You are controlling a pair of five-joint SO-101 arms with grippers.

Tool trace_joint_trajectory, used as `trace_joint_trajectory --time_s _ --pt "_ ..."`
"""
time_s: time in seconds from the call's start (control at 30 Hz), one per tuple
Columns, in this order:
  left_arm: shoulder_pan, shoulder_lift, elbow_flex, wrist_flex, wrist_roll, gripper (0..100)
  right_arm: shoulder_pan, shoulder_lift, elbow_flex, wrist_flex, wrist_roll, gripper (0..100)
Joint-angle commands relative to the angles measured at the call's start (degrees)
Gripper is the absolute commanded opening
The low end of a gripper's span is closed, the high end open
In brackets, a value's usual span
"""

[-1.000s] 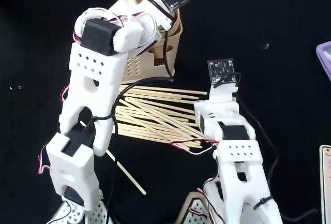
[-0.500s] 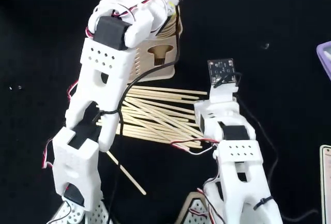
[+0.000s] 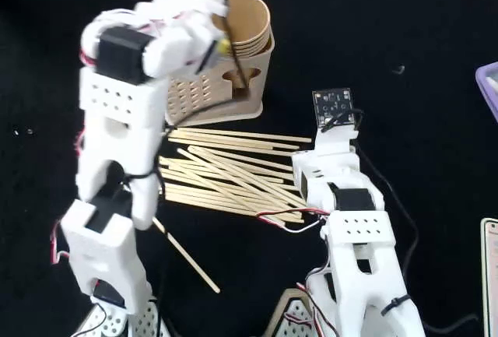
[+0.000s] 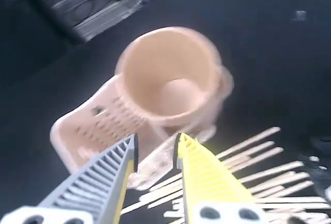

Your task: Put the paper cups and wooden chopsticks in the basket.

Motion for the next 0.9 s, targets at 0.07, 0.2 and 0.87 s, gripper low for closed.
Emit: trace_joint_trajectory --time_s 0.07,0.2,0.87 --pt "-7.3 -14.5 5.4 0.5 0.4 14 0.5 -1.4 -0.3 -1.2 0.2 12.9" --pt "-7.5 -28.9 21.7 0.5 0.4 14 0.5 -1.4 -0.3 -1.2 0.2 12.9" --pt "-26.1 -76.3 133.7 -43.7 2.0 14 0.4 -1.4 0.3 -1.5 0.2 12.9"
